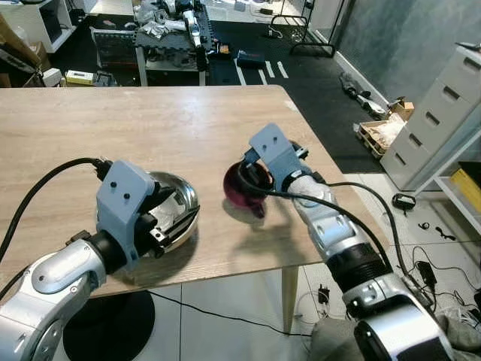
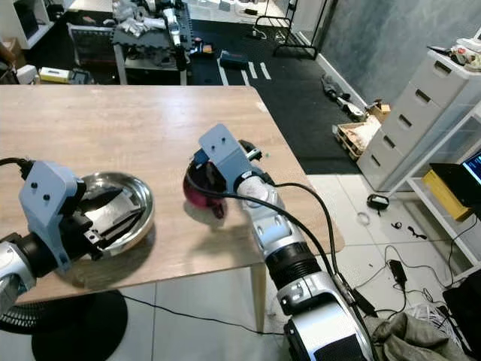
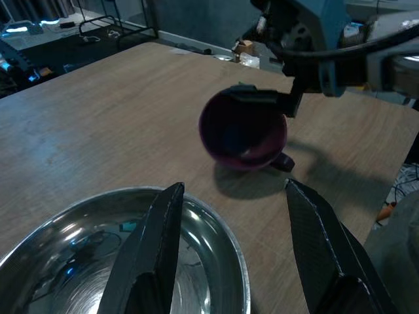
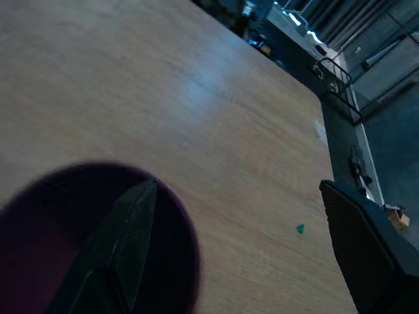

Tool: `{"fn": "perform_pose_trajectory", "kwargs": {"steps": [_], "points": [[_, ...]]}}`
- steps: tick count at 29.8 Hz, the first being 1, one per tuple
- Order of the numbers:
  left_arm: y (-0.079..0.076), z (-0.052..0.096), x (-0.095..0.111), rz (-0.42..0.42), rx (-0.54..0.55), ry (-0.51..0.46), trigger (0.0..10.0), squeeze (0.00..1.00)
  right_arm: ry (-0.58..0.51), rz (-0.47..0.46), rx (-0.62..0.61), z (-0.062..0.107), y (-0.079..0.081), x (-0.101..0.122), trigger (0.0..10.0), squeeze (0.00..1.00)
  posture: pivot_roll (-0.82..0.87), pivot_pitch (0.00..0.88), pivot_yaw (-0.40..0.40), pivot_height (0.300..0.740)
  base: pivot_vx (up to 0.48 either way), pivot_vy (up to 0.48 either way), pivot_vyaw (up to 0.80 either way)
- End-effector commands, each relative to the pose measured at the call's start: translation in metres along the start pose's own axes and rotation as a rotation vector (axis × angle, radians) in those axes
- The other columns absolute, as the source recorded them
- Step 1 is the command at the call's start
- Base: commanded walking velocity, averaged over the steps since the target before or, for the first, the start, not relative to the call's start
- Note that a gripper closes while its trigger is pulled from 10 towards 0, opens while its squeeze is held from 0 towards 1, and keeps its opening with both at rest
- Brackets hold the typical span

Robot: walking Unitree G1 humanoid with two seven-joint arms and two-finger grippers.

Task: Setting the table

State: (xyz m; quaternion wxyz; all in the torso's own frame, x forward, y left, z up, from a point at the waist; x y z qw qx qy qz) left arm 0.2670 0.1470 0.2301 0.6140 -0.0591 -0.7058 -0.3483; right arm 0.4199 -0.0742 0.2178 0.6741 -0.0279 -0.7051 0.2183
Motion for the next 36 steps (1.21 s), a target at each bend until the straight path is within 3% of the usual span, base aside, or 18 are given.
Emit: {"fn": "perform_pose_trajectory", "kwargs": {"steps": [1,9,17,24,28,29,30,31,32,33,34,36], "points": [[-0.002,-0.002,-0.003,0.007,-0.006,0.004,10.0,0.0,0.0,-0.018,-0.01,-0.002,0.0,0.0,10.0,0.0,0.14,0.046,-0.023,0.74,0.0,0.0,0.0],[-0.002,-0.002,-0.002,0.008,0.003,0.003,10.0,0.0,0.005,-0.002,0.018,-0.01,0.016,0.0,10.0,0.0,0.15,0.048,-0.03,0.74,0.0,0.0,0.0],[-0.002,-0.001,-0.003,0.012,0.009,0.007,10.0,0.0,-0.011,-0.011,0.005,-0.011,0.009,0.003,10.0,0.0,0.14,0.052,-0.03,0.74,0.0,0.0,0.0],[-0.003,-0.002,-0.003,0.016,0.008,0.004,10.0,0.0,0.003,-0.033,-0.061,-0.008,-0.009,-0.007,10.0,0.0,0.14,0.055,-0.03,0.74,0.0,0.0,0.0],[-0.003,-0.002,-0.003,0.017,0.009,0.006,10.0,0.0,0.07,-0.134,-0.091,-0.004,-0.021,-0.024,10.0,0.0,0.14,0.057,-0.031,0.74,0.0,0.0,0.0],[-0.003,-0.002,-0.003,0.018,0.01,0.006,10.0,0.0,0.111,-0.26,-0.093,0.0,-0.024,-0.035,10.0,0.0,0.14,0.059,-0.033,0.74,0.0,0.0,0.0],[-0.003,-0.002,-0.003,0.018,0.01,0.006,10.0,0.0,0.111,-0.26,-0.093,0.0,-0.024,-0.035,10.0,0.0,0.14,0.059,-0.033,0.74,0.0,0.0,0.0],[-0.004,-0.002,-0.003,0.019,0.01,0.005,10.0,0.0,0.135,-0.377,-0.077,0.004,-0.024,-0.042,10.0,0.0,0.14,0.06,-0.032,0.74,0.0,0.0,0.0],[-0.004,-0.002,-0.003,0.019,0.01,0.005,10.0,0.0,0.135,-0.377,-0.077,0.004,-0.024,-0.042,10.0,0.0,0.14,0.06,-0.032,0.74,0.0,0.0,0.0],[-0.004,-0.002,-0.003,0.02,0.01,0.005,10.0,0.0,0.14,-0.463,-0.05,0.01,-0.023,-0.044,10.0,0.0,0.14,0.065,-0.031,0.74,0.0,0.0,0.0],[-0.004,-0.002,-0.003,0.02,0.01,0.005,10.0,0.0,0.14,-0.463,-0.05,0.01,-0.023,-0.044,10.0,0.0,0.14,0.065,-0.031,0.74,0.0,0.0,0.0],[-0.003,-0.001,-0.004,0.023,0.008,0.007,10.0,0.0,0.127,-0.527,-0.001,0.026,-0.021,-0.04,10.0,0.0,0.12,0.069,-0.026,0.74,0.0,0.0,0.0]]}}
Point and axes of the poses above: a point about 5 cm out from each wrist's last joint towards the gripper, its own z axis pointing back from the gripper into the wrist, its own x axis along the axis of the wrist's last joint, y = z × x, the point moved 3 cm from there along -z, pointing out of the wrist towards the gripper, and after that the axes turned 11 degrees about -z, right-handed, at the moved point
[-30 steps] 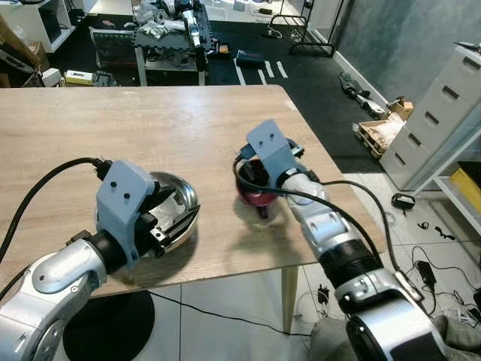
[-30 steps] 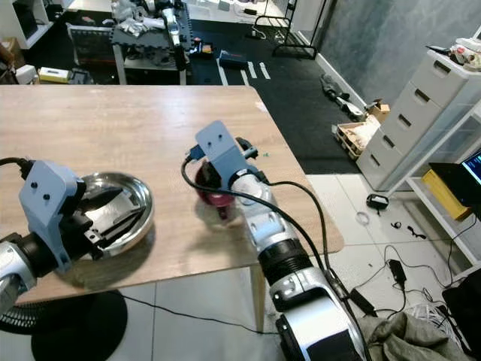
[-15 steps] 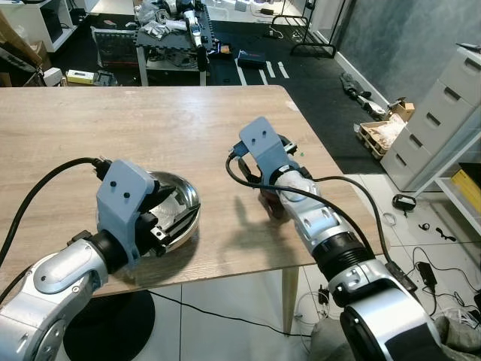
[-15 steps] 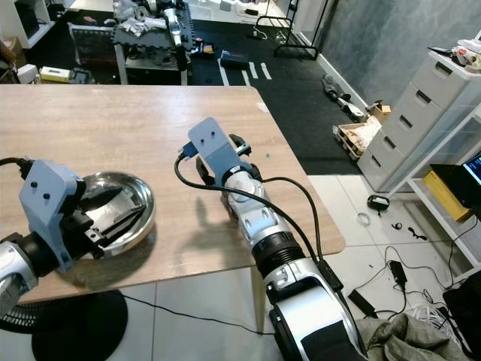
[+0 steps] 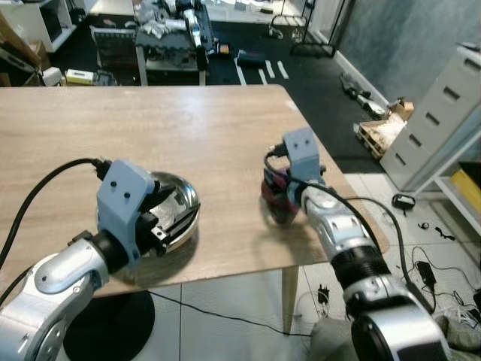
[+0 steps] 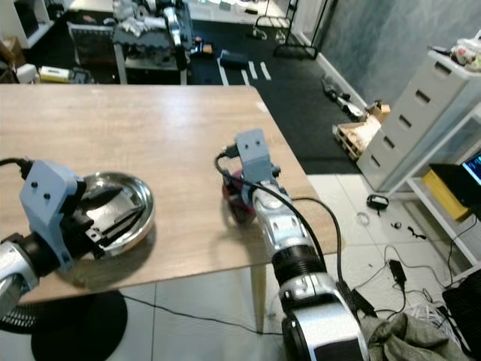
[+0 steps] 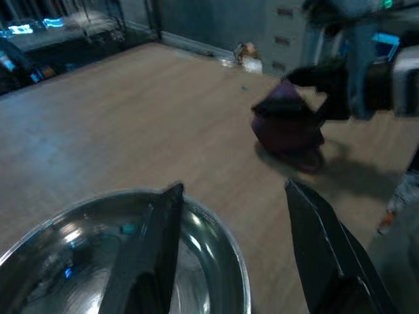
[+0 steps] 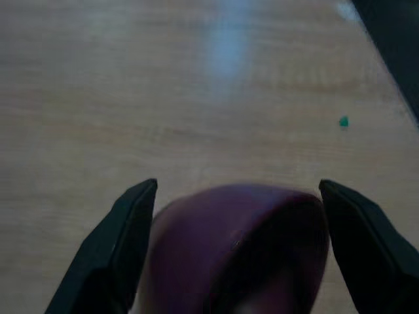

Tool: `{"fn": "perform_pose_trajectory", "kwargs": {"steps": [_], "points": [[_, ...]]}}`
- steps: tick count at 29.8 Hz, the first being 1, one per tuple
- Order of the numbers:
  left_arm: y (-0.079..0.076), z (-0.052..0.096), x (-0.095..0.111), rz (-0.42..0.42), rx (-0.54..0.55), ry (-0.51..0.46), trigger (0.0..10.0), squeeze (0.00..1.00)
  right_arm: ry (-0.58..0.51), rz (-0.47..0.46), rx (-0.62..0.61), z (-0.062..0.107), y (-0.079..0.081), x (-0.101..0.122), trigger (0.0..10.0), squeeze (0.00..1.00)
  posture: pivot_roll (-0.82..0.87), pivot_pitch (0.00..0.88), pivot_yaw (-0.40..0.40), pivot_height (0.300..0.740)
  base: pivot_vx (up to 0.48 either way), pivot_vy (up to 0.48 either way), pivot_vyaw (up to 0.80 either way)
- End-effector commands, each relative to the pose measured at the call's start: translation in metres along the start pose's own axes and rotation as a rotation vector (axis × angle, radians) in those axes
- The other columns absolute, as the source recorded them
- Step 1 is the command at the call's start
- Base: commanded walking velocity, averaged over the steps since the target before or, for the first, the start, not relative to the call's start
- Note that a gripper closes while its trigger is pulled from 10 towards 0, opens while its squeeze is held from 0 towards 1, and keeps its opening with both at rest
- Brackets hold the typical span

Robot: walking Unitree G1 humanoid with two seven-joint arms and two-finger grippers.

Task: Setting the table

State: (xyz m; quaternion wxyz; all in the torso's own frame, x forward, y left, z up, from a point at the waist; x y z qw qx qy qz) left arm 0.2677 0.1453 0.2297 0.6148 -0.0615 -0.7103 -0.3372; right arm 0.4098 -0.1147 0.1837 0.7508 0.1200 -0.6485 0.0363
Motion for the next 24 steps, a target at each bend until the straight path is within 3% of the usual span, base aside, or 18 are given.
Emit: {"fn": "perform_pose_trajectory", "kwargs": {"steps": [1,3,13,19,24], "points": [[-0.002,0.0,-0.004,0.007,-0.01,0.015,10.0,0.0,-0.002,-0.04,0.036,0.013,0.002,0.004,10.0,0.0,0.12,0.069,-0.024,0.74,0.0,0.0,0.0],[-0.002,-0.001,-0.005,0.009,-0.013,0.014,10.0,0.0,-0.018,-0.014,0.019,0.02,-0.001,0.003,10.0,0.0,0.12,0.068,-0.021,0.74,0.0,0.0,0.0],[-0.002,-0.002,-0.004,0.007,-0.018,0.011,10.0,0.0,-0.014,-0.049,0.019,0.022,0.0,-0.005,10.0,0.0,0.12,0.067,-0.02,0.74,0.0,0.0,0.0],[-0.001,-0.002,-0.004,0.006,-0.016,0.013,10.0,0.0,0.041,-0.059,0.031,0.035,0.001,-0.011,10.0,0.0,0.12,0.066,-0.021,0.74,0.0,0.0,0.0],[-0.002,-0.003,-0.004,0.006,-0.019,0.012,10.0,0.0,0.092,-0.094,0.055,0.04,0.011,-0.024,10.0,0.0,0.12,0.06,-0.018,0.74,0.0,0.0,0.0]]}}
Point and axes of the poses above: a point about 5 cm out from each wrist's last joint towards the gripper, its own z axis pointing back from the gripper into the wrist, its own x axis along the axis of the wrist's last joint, y = z × x, the point moved 3 cm from there along -z, pointing out of the wrist towards the gripper, and after that the axes turned 11 degrees about -z, right-handed, at the moved point
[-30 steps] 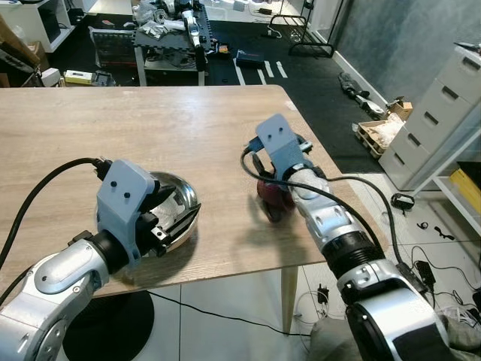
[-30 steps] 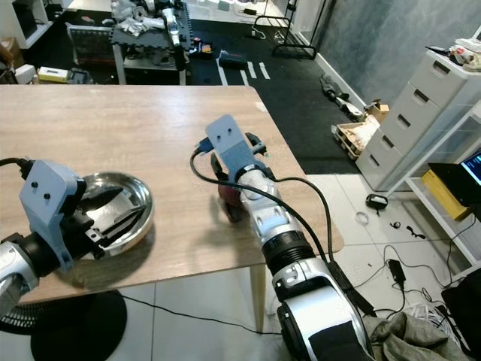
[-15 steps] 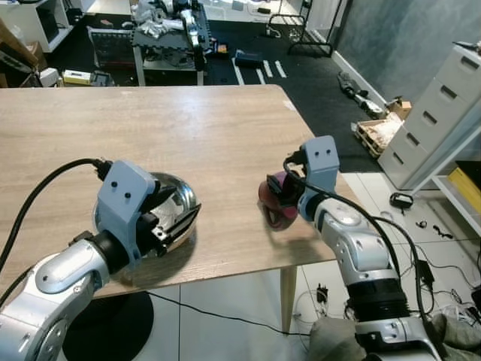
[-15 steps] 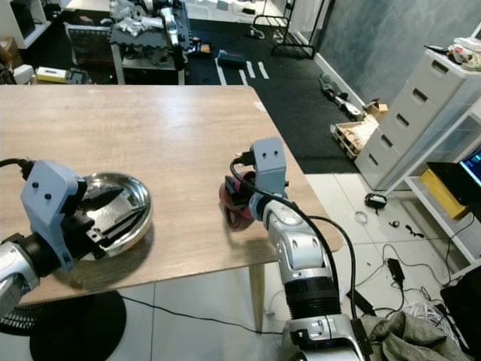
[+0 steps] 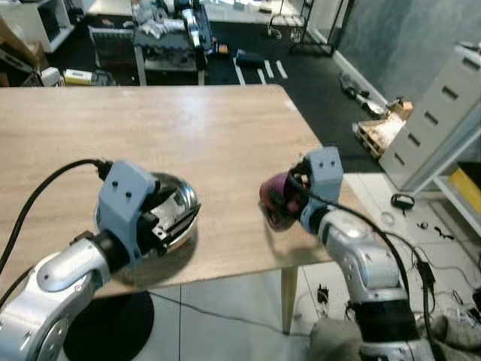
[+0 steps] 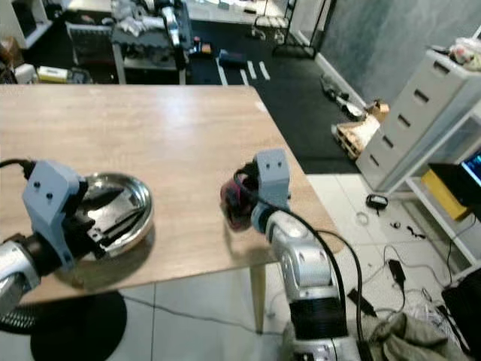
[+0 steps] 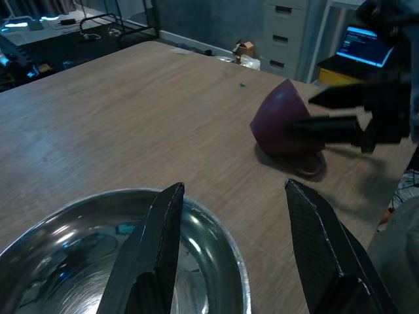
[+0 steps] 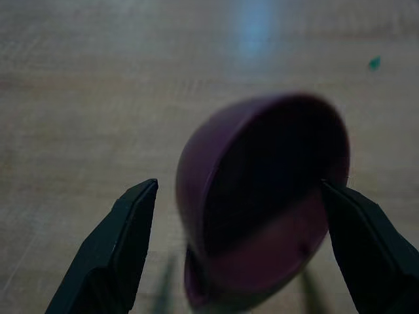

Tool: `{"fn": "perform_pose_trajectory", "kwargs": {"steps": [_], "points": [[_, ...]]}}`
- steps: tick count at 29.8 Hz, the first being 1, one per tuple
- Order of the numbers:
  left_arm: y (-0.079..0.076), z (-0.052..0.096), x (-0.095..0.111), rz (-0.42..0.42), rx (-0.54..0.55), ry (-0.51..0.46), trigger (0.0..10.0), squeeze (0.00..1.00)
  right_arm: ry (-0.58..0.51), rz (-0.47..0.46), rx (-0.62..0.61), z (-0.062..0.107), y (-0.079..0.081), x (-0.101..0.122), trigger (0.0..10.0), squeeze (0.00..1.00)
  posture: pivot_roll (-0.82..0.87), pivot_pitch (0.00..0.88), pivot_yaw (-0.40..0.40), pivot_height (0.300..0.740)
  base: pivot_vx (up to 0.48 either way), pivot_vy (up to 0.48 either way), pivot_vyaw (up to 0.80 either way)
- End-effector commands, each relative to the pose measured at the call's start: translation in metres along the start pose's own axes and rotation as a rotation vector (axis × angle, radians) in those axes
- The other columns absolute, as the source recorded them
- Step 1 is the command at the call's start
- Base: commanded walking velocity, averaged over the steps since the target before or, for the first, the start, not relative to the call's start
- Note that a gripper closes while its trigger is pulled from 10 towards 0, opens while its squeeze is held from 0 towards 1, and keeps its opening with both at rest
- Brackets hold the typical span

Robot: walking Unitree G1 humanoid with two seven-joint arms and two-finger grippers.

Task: Setting the table

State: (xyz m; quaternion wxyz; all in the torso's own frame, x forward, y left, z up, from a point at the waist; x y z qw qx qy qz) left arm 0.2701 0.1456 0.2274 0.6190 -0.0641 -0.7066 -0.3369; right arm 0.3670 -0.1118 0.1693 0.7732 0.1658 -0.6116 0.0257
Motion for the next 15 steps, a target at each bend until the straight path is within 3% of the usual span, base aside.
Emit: {"fn": "perform_pose_trajectory", "kwargs": {"steps": [1,3,4,6,7,8,9,10,15], "points": [[-0.002,-0.001,-0.001,-0.002,-0.014,0.002,10.0,0.0,0.017,-0.008,0.011,0.001,0.004,-0.005,10.0,0.0,0.12,0.06,-0.018,0.74,0.0,0.0,0.0],[-0.001,-0.001,-0.001,-0.004,-0.013,0.002,10.0,0.0,0.034,-0.008,0.021,0.0,0.009,-0.011,10.0,0.0,0.13,0.058,-0.017,0.74,0.0,0.0,0.0],[-0.001,-0.001,-0.001,-0.005,-0.012,0.003,10.0,0.0,0.04,-0.009,0.026,-0.001,0.011,-0.013,4.8,0.0,0.13,0.056,-0.018,0.74,0.0,0.0,0.0],[0.0,-0.001,-0.001,-0.007,-0.012,0.004,10.0,0.0,0.041,-0.014,0.029,-0.002,0.013,-0.015,4.8,0.0,0.13,0.056,-0.017,0.74,0.0,0.0,0.0],[0.0,-0.001,-0.001,-0.007,-0.01,0.004,10.0,0.0,0.034,-0.018,0.031,-0.005,0.016,-0.016,4.1,0.0,0.13,0.053,-0.016,0.74,0.0,0.0,0.0],[0.0,-0.001,-0.001,-0.008,-0.01,0.004,10.0,0.0,0.028,-0.021,0.029,-0.007,0.018,-0.015,1.8,0.0,0.13,0.05,-0.016,0.74,0.0,0.0,0.0],[0.0,-0.001,-0.001,-0.009,-0.009,0.005,10.0,0.0,0.02,-0.026,0.027,-0.008,0.02,-0.015,0.5,0.0,0.13,0.05,-0.016,0.74,0.0,0.0,0.0],[0.0,-0.001,-0.002,-0.009,-0.008,0.004,10.0,0.0,-0.001,0.009,0.023,-0.011,0.022,-0.012,0.0,0.0,0.14,0.045,-0.016,0.74,0.0,0.0,0.0],[0.001,-0.001,-0.001,-0.011,-0.002,0.002,10.0,0.0,-0.072,0.145,0.031,-0.02,0.032,-0.003,0.0,0.0,0.14,0.037,-0.017,0.74,0.0,0.0,0.0]]}}
Point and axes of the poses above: a point about 5 cm out from each wrist's last joint towards the gripper, its own z axis pointing back from the gripper into the wrist, its own x axis along the axis of the wrist's last joint, y = z × x, the point moved 3 cm from there along -z, pointing out of the wrist towards the gripper, and after that the axes turned 11 degrees about -z, right-handed, at the moved point
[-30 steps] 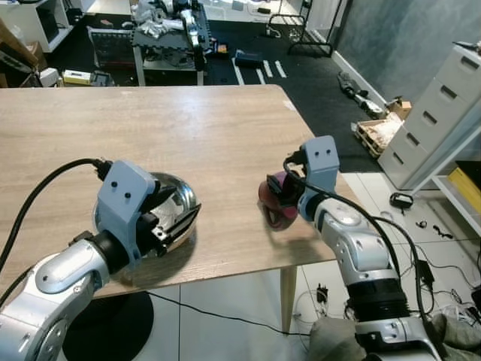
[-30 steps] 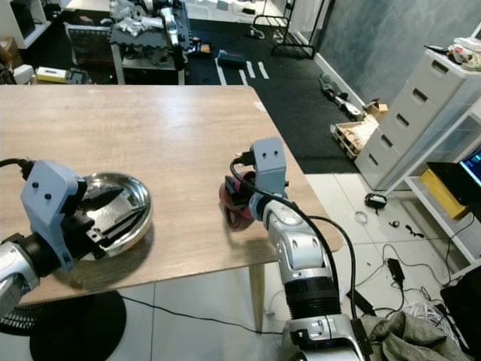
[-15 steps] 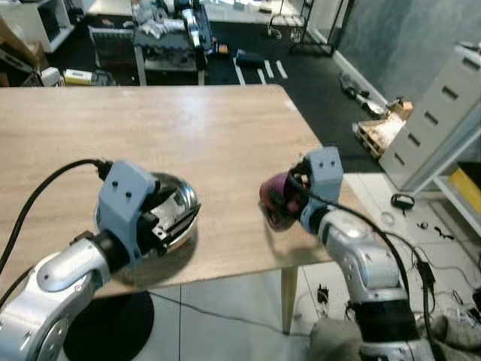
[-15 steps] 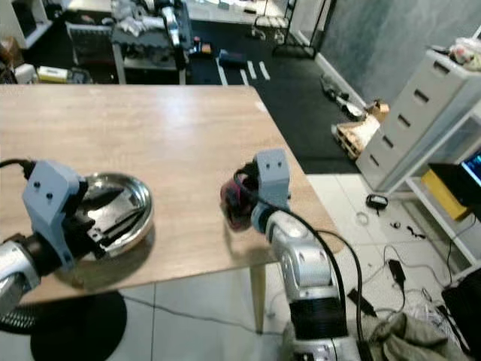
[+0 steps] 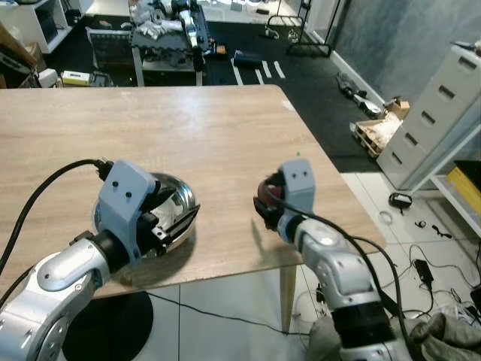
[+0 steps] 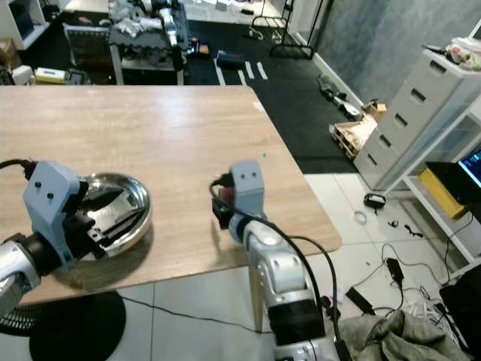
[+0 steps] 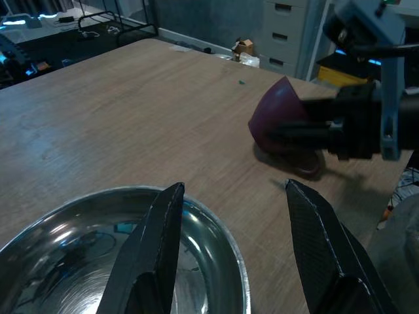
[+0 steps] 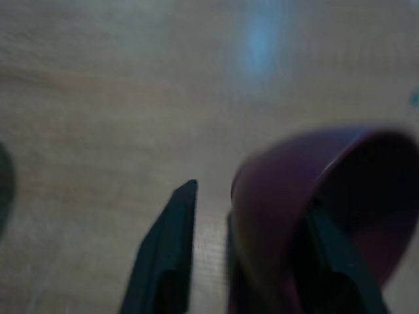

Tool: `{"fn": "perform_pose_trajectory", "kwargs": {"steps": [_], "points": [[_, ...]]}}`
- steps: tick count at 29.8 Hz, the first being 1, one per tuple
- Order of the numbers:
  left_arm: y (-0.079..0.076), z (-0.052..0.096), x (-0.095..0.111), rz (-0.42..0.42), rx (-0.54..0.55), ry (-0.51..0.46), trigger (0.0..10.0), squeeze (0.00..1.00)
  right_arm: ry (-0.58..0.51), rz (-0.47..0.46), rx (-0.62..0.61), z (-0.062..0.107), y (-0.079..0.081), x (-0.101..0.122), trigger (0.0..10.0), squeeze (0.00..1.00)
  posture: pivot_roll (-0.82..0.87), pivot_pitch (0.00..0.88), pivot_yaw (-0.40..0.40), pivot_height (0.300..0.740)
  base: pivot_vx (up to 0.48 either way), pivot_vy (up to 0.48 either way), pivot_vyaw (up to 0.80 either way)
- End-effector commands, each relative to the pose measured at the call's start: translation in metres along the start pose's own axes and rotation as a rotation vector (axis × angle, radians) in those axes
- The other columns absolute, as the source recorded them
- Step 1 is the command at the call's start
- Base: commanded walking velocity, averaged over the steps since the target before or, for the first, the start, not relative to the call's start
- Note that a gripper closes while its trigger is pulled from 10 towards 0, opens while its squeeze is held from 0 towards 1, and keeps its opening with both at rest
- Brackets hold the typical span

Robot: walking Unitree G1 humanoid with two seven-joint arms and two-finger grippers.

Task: Setting the table

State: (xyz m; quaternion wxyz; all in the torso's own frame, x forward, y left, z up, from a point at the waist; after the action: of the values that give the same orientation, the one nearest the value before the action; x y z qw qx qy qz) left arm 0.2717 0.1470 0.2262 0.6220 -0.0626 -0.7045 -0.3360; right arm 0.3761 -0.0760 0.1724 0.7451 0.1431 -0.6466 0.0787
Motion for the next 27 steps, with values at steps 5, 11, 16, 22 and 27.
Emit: {"fn": "perform_pose_trajectory", "kwargs": {"steps": [5,11,16,22,27], "points": [[0.0,0.0,0.001,-0.016,0.0,-0.006,10.0,0.0,-0.043,0.146,-0.007,-0.005,0.001,0.005,0.0,0.0,0.15,0.032,-0.021,0.74,0.0,0.0,0.0],[0.0,-0.001,0.001,-0.015,0.004,-0.006,10.0,0.0,-0.077,0.283,0.017,-0.007,0.002,0.013,0.0,0.0,0.14,0.03,-0.023,0.74,0.0,0.0,0.0],[0.0,-0.001,0.001,-0.014,0.007,-0.01,10.0,0.0,-0.088,0.439,0.041,-0.011,0.0,0.015,0.0,0.0,0.14,0.033,-0.024,0.74,0.0,0.0,0.0],[0.0,-0.001,0.001,-0.012,0.006,-0.01,10.0,0.0,-0.118,0.698,0.133,-0.013,0.004,0.03,0.0,0.0,0.13,0.035,-0.021,0.74,0.0,0.0,0.0],[0.0,-0.003,0.001,-0.01,0.006,-0.015,10.0,0.0,-0.033,0.933,0.431,0.0,0.01,0.046,10.0,0.0,0.12,0.037,-0.032,0.74,0.0,0.0,0.0]]}}
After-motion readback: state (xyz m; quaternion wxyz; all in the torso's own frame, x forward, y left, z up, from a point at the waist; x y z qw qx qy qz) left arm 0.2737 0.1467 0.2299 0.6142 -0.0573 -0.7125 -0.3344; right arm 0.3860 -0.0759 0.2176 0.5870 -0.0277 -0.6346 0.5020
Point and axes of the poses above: a point about 5 cm out from each wrist's last joint towards the gripper, its own z axis pointing back from the gripper into the wrist, its own x axis along the axis of the wrist's last joint, y = z × x, the point moved 3 cm from there along -z, pointing out of the wrist towards the gripper, and after that the axes turned 11 degrees about -z, right-handed, at the moved point
